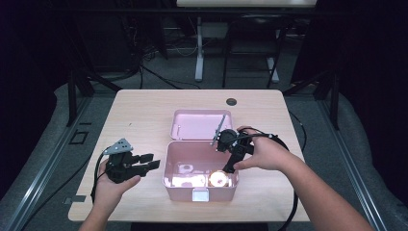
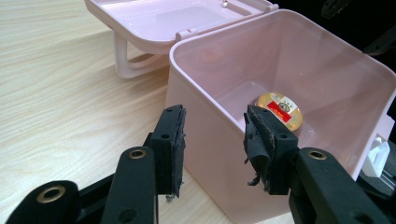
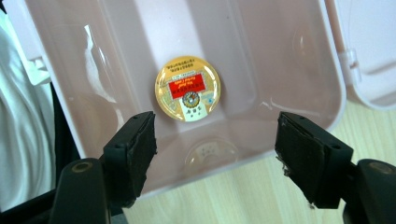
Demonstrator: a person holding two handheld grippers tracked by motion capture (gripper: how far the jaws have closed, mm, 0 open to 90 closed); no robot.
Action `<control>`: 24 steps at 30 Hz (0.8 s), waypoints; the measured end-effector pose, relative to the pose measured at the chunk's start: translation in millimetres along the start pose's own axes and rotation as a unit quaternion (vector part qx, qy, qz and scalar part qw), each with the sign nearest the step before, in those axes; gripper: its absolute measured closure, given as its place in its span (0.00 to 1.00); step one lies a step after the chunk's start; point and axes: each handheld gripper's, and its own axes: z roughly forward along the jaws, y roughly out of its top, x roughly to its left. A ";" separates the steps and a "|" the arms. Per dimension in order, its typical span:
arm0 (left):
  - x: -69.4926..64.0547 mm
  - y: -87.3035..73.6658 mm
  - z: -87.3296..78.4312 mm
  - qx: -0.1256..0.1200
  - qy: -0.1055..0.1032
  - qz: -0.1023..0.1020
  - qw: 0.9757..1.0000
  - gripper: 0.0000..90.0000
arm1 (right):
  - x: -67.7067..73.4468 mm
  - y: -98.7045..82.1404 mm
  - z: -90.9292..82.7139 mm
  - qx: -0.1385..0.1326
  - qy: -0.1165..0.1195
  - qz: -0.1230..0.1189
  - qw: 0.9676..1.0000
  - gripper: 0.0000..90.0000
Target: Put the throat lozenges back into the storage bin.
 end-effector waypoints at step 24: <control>-0.5 0.0 0.3 0.001 0.000 0.000 1.000 0.64 | -19.0 -53.2 -14.1 -0.019 -0.043 0.079 0.996 0.39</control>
